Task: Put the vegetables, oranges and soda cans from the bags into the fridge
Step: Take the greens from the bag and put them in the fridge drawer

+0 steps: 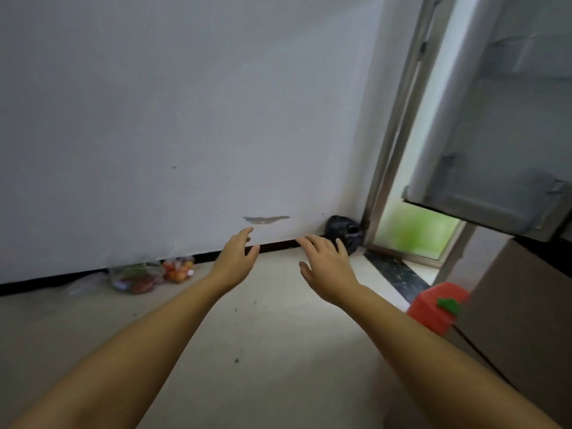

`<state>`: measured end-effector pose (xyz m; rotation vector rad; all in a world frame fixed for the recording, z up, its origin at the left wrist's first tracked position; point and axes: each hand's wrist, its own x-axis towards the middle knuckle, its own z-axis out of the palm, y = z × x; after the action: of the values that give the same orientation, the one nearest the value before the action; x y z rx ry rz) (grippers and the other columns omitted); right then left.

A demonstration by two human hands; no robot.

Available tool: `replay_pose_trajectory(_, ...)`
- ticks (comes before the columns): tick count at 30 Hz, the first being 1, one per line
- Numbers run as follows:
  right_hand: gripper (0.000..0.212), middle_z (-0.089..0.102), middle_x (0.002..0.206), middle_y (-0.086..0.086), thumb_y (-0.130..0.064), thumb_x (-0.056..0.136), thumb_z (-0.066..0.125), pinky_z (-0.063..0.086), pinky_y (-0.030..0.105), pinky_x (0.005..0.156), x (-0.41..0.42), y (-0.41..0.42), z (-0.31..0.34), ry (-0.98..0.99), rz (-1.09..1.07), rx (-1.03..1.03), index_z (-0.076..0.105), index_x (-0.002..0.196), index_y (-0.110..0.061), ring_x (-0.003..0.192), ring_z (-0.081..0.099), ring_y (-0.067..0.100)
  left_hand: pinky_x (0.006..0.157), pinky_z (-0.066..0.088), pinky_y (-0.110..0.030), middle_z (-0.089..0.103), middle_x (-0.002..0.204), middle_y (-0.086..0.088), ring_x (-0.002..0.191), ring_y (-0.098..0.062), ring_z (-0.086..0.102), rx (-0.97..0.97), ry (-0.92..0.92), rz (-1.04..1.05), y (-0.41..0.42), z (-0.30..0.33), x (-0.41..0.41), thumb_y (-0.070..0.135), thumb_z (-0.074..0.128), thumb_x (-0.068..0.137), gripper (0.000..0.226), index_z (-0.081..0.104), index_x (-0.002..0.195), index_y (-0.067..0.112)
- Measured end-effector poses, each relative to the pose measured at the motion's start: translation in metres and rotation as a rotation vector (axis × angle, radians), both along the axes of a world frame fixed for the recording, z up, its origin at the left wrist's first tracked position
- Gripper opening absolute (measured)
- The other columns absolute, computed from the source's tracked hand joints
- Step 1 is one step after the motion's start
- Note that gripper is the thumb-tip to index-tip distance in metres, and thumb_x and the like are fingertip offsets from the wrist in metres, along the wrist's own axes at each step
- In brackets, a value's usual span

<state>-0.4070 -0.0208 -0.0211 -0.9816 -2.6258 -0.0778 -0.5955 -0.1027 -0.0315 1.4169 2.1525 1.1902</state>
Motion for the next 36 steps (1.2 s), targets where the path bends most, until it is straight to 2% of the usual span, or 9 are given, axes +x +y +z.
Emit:
replay_pose_trajectory(5, 0.05, 0.036, 0.149, 0.0, -0.036, 0.098, 0.039, 0.023, 0.043, 0.114, -0.102, -0.051, -0.05, -0.124, 0.104, -0.181, 0.027, 0.146, -0.024, 0.136, 0.034, 0.02, 0.102, 0.043, -0.04, 0.056, 0.129, -0.008, 0.12, -0.024, 0.054, -0.132, 0.037, 0.103, -0.097, -0.052, -0.125, 0.027, 0.05, 0.094, 0.04, 0.047, 0.133, 0.016)
replay_pose_trajectory(9, 0.05, 0.038, 0.147, 0.0, -0.039, 0.098, 0.038, 0.031, 0.038, 0.109, -0.191, -0.094, -0.086, -0.159, 0.155, -0.282, 0.028, 0.145, -0.024, 0.132, 0.039, 0.02, 0.097, 0.04, -0.032, 0.054, 0.131, -0.011, 0.12, -0.024, 0.052, -0.242, 0.089, 0.247, -0.174, -0.072, -0.214, 0.022, 0.048, 0.096, 0.039, 0.048, 0.133, 0.009)
replay_pose_trajectory(14, 0.051, 0.038, 0.146, 0.002, -0.04, 0.098, 0.037, 0.035, 0.038, 0.105, -0.277, -0.123, -0.114, -0.228, 0.193, -0.375, 0.026, 0.145, -0.023, 0.13, 0.041, 0.022, 0.098, 0.041, -0.032, 0.055, 0.129, -0.012, 0.118, -0.021, 0.052, -0.31, 0.041, 0.322, -0.213, -0.095, -0.289, 0.025, 0.048, 0.096, 0.039, 0.049, 0.132, 0.009)
replay_pose_trajectory(21, 0.052, 0.038, 0.146, 0.004, -0.041, 0.098, 0.037, 0.041, 0.038, 0.102, -0.376, -0.09, -0.132, -0.292, 0.232, -0.416, 0.025, 0.145, -0.023, 0.128, 0.043, 0.024, 0.098, 0.038, -0.028, 0.054, 0.129, -0.012, 0.119, -0.02, 0.052, -0.355, 0.027, 0.306, -0.194, -0.123, -0.361, 0.024, 0.047, 0.096, 0.038, 0.05, 0.131, 0.007)
replay_pose_trajectory(30, 0.053, 0.039, 0.145, 0.006, -0.039, 0.098, 0.039, 0.045, 0.039, 0.099, -0.542, 0.022, -0.141, -0.361, 0.3, -0.451, 0.024, 0.146, -0.023, 0.126, 0.044, 0.025, 0.103, 0.04, -0.032, 0.05, 0.133, -0.007, 0.123, -0.018, 0.048, -0.464, 0.017, 0.337, -0.124, -0.145, -0.515, 0.028, 0.045, 0.097, 0.041, 0.046, 0.134, 0.012)
replay_pose_trajectory(36, 0.052, 0.033, 0.148, 0.006, -0.038, 0.099, 0.038, 0.045, 0.039, 0.096, -0.644, 0.058, -0.152, -0.436, 0.386, -0.462, 0.025, 0.146, -0.022, 0.126, 0.044, 0.027, 0.103, 0.04, -0.032, 0.052, 0.13, -0.009, 0.121, -0.02, 0.05, -0.5, -0.056, 0.393, -0.092, -0.162, -0.597, 0.027, 0.048, 0.096, 0.04, 0.049, 0.132, 0.011)
